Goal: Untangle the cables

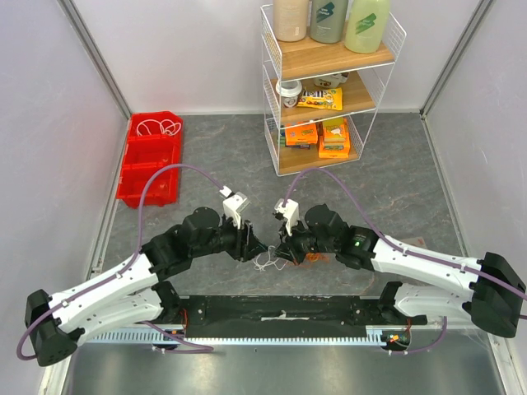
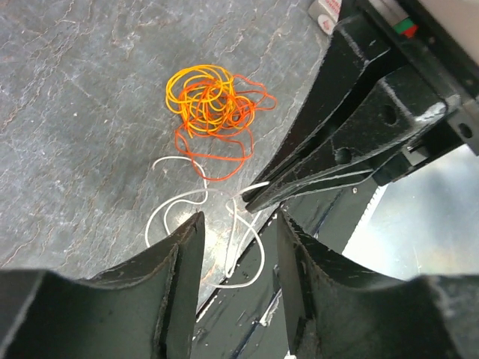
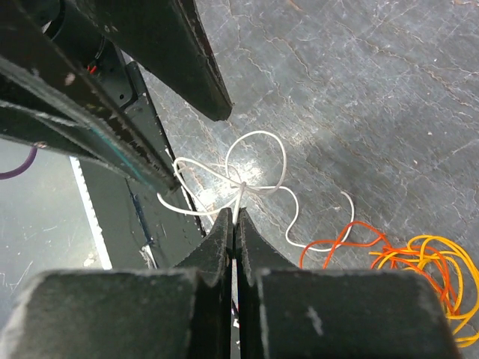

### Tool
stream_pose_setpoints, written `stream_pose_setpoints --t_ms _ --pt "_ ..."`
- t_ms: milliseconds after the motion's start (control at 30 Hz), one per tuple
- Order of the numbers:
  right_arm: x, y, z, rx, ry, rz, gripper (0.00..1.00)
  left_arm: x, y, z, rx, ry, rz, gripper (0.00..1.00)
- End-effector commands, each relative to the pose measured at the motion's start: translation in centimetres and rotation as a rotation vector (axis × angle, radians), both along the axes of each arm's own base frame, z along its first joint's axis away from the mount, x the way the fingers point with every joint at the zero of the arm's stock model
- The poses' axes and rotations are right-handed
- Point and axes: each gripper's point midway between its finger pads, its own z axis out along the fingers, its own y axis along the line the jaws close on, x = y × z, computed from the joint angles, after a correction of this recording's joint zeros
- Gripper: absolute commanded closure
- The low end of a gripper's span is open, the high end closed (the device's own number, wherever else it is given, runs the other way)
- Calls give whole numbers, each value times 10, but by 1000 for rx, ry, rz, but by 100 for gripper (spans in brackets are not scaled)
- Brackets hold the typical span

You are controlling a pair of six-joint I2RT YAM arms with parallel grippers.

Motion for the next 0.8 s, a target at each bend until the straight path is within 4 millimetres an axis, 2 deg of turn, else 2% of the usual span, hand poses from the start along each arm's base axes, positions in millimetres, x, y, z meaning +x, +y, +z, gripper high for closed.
stream_pose_setpoints --t_ms 0,367,500,600,700,767 --pt "-1 8 21 51 -30 44 100 1 4 -3 42 -35 -23 52" --pt "5 8 17 44 -27 27 100 1 1 -28 133 26 -32 55" --pt "3 9 15 43 -14 33 100 6 5 -31 161 16 4 62" --pt "3 13 16 56 -2 31 100 8 1 -34 191 13 6 64" --pt "8 16 15 58 7 9 100 13 -4 -43 270 0 21 65" --pt "11 16 13 50 12 -12 100 23 1 -48 342 -23 78 67"
